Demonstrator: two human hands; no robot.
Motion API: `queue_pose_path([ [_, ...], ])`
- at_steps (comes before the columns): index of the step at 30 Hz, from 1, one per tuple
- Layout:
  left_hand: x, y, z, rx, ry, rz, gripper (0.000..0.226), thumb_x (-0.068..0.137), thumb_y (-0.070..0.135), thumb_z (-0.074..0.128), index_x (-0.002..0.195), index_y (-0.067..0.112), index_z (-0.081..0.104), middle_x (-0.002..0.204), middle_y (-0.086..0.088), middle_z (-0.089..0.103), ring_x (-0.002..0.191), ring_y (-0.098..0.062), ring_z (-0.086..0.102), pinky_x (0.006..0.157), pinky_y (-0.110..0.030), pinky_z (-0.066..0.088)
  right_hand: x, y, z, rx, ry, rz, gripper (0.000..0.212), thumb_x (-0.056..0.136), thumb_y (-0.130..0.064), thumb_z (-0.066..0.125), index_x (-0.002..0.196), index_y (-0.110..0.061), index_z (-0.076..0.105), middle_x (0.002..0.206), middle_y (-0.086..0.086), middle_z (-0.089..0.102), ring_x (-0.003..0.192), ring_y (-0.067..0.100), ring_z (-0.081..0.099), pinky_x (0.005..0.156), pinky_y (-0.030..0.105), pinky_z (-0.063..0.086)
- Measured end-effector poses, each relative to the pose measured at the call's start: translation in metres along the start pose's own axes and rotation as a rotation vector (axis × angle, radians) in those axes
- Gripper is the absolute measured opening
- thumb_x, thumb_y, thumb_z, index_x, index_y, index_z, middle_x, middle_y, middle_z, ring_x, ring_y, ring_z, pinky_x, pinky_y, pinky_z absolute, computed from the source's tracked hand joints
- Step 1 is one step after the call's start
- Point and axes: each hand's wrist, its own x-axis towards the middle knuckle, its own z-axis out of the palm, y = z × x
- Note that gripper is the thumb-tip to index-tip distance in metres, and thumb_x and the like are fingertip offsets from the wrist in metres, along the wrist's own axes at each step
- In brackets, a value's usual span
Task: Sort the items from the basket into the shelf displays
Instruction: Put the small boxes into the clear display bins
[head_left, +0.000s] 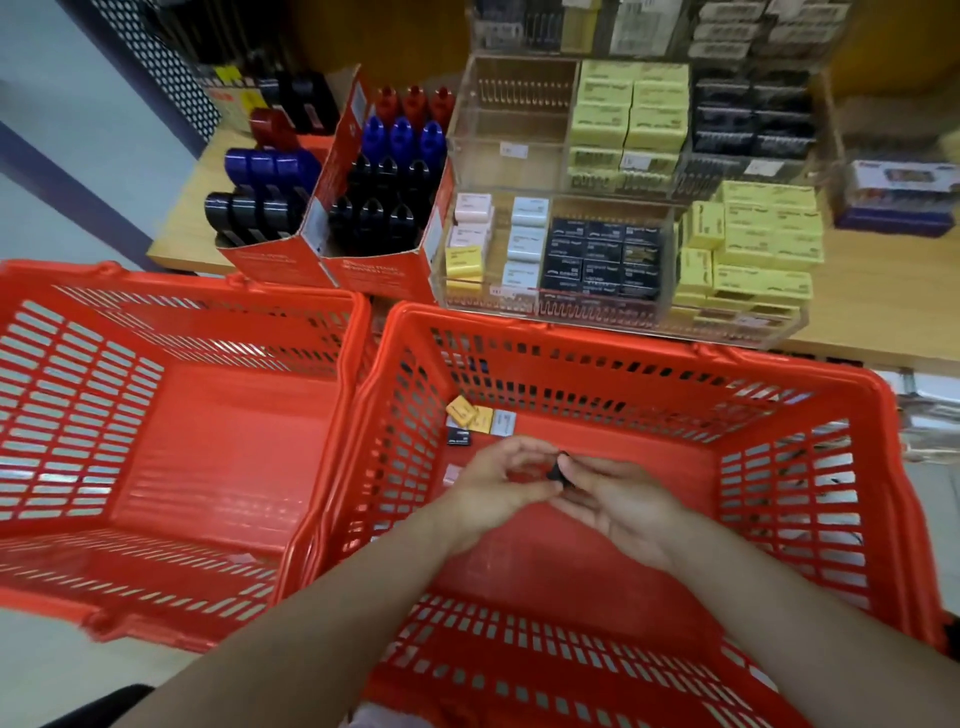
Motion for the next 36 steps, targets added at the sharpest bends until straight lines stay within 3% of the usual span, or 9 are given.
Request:
queue_pose_path([
  [3,0.007,0.002,-0.012,0.061,0.089,0.010,0.038,0.082,0.010,0.079,0.115,0.024,0.066,0.119,0.006,0.069,0.114,-0.011,0.061,0.091,-0.020,0.050,0.000,-0.005,0.005,-0.004,0.137,-0.075,0.017,0.087,0.000,0.069,0.103,0.004,0.069,0.102,0.017,0.071,0.085,0.023,0.073,0.067,0.022,0.060],
  [6,0.023,-0.011,-0.031,0.378,0.421,-0.004,0.033,0.085,-0.002,0.068,0.116,0.010,0.064,0.126,-0.010,0.062,0.118,-0.023,0.058,0.098,-0.030,0.046,0.005,-0.005,0.003,-0.108,0.269,-0.119,0.015,0.090,0.000,0.066,0.104,0.002,0.066,0.095,0.017,0.068,0.080,0.023,0.068,0.063,0.021,0.057],
  [8,0.032,-0.023,-0.037,0.517,0.550,-0.048,0.037,0.085,-0.008,0.056,0.119,0.003,0.060,0.128,-0.018,0.058,0.121,-0.031,0.055,0.102,-0.033,0.041,0.009,-0.003,-0.001,-0.133,0.289,-0.129,0.015,0.090,-0.001,0.065,0.105,0.000,0.066,0.090,0.015,0.068,0.081,0.023,0.067,0.064,0.022,0.057],
  [12,0.049,-0.041,-0.030,0.646,0.614,-0.056,0.047,0.084,-0.003,0.059,0.130,-0.002,0.049,0.136,-0.024,0.048,0.131,-0.037,0.043,0.112,-0.038,0.029,0.018,0.007,-0.008,-0.164,0.261,-0.159,0.016,0.090,0.003,0.064,0.106,-0.001,0.066,0.086,0.014,0.067,0.073,0.020,0.065,0.060,0.018,0.057],
  [17,0.058,-0.054,-0.015,0.778,0.707,-0.112,0.049,0.085,0.009,0.068,0.126,-0.001,0.044,0.133,-0.022,0.042,0.126,-0.037,0.040,0.110,-0.040,0.029,0.025,0.020,-0.016,-0.170,0.268,-0.169,0.019,0.090,0.008,0.062,0.107,0.000,0.063,0.085,0.013,0.065,0.069,0.019,0.062,0.058,0.017,0.055],
  [22,0.061,-0.060,-0.015,0.802,0.689,-0.126,0.049,0.089,0.011,0.065,0.134,0.006,0.046,0.135,-0.018,0.046,0.126,-0.034,0.044,0.108,-0.039,0.033,0.029,0.027,-0.019,-0.207,0.287,-0.197,0.016,0.089,0.005,0.065,0.102,-0.004,0.067,0.087,0.012,0.068,0.073,0.018,0.064,0.062,0.020,0.056],
  [26,0.059,-0.060,-0.016,0.836,0.661,-0.087,0.037,0.091,0.008,0.061,0.126,0.008,0.053,0.129,-0.014,0.053,0.120,-0.033,0.047,0.102,-0.039,0.036,0.031,0.025,-0.022,-0.332,0.336,-0.254,0.014,0.085,-0.005,0.073,0.084,-0.018,0.069,0.082,0.003,0.075,0.069,0.005,0.065,0.073,0.020,0.050],
  [31,0.032,-0.036,-0.015,0.649,0.580,0.171,0.032,0.085,-0.009,0.063,0.114,0.004,0.065,0.118,-0.015,0.055,0.109,-0.033,0.057,0.098,-0.033,0.042,0.014,0.008,-0.022,-0.302,0.278,-0.298,0.029,0.087,0.004,0.068,0.107,-0.017,0.069,0.078,0.007,0.071,0.071,0.019,0.066,0.079,0.032,0.054],
  [36,-0.019,0.038,-0.014,0.654,0.460,0.578,0.030,0.082,-0.008,0.069,0.108,0.006,0.068,0.107,-0.006,0.058,0.102,-0.020,0.061,0.095,-0.027,0.047,-0.030,-0.021,-0.007,-0.222,0.229,-0.390,0.028,0.084,0.009,0.068,0.107,-0.006,0.069,0.090,0.008,0.069,0.069,0.020,0.067,0.060,0.015,0.054],
])
